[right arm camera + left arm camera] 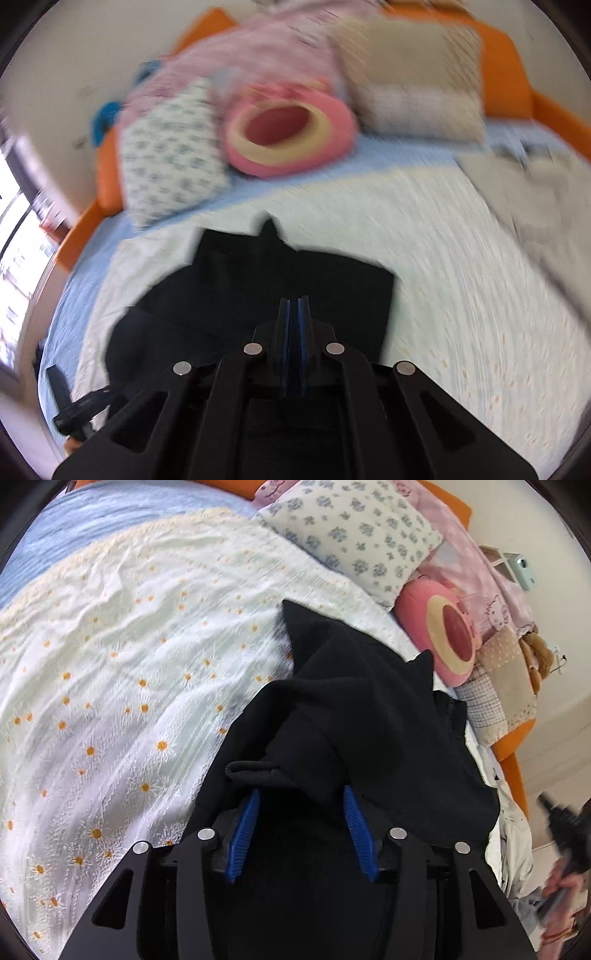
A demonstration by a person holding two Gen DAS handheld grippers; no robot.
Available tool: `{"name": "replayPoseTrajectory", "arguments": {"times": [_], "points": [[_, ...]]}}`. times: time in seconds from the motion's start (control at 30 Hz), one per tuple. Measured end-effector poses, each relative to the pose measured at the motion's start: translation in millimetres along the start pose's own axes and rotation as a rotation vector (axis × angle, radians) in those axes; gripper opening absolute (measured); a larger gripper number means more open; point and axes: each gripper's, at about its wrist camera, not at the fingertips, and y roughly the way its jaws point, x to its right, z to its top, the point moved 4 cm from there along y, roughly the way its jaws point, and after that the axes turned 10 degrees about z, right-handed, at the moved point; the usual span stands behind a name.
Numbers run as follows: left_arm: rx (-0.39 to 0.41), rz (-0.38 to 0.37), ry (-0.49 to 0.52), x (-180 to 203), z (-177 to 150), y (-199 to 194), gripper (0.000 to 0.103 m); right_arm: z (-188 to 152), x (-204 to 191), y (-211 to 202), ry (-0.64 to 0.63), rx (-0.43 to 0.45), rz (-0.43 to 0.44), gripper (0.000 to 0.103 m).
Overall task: Fold large clothes
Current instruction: 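Open both grippers and smooth the black jacket flat on the sheet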
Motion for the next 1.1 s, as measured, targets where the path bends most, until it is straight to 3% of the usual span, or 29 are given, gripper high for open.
{"name": "replayPoseTrajectory", "arguments": {"times": [0.13, 0.3, 0.37, 0.4, 0.43, 0.47, 0.57, 0.67, 0.7, 0.73, 0.9, 0.97, 1.1], "points": [[0.010, 0.006, 0.026, 5, -6, -1, 0.052, -35, 44, 20, 0.069, -0.041, -0.021, 0.007], [0.041, -0.077, -0.002, 15, -9, -33, 0.052, -43, 38, 17, 0.051, -0.017, 0.035, 0.009], [0.073, -0.115, 0.003, 26, -5, -49, 0.054, -45, 30, 26, 0.047, -0.069, 0.039, 0.028], [0.096, -0.132, 0.012, 34, -2, -59, 0.056, -46, 24, 28, 0.034, -0.075, 0.042, 0.061], [0.125, -0.156, 0.029, 44, 5, -69, 0.061, -46, 12, 29, 0.002, -0.056, 0.058, 0.072], [0.144, -0.172, 0.042, 53, 12, -75, 0.068, -46, 5, 28, -0.024, -0.038, 0.071, 0.072], [0.186, -0.137, 0.102, 81, 38, -72, 0.068, -45, -31, 34, -0.119, -0.003, 0.065, 0.071], [0.140, -0.089, 0.098, 91, 59, -40, 0.068, -47, -54, 55, -0.146, -0.042, 0.064, 0.070], [0.124, -0.076, 0.088, 91, 63, -29, 0.068, -48, -59, 62, -0.167, -0.048, 0.039, 0.062], [0.113, -0.051, 0.071, 88, 68, -15, 0.068, -50, -60, 68, -0.182, -0.058, 0.011, 0.052], [0.087, 0.018, 0.037, 66, 72, 30, 0.069, -58, -33, 107, -0.151, -0.133, -0.087, 0.051], [0.059, 0.057, 0.046, 55, 67, 51, 0.059, -63, -19, 121, -0.150, -0.135, -0.082, 0.051], [0.153, 0.085, 0.120, 55, 56, 57, 0.059, -68, -25, 129, -0.254, -0.078, -0.146, 0.054]]}}
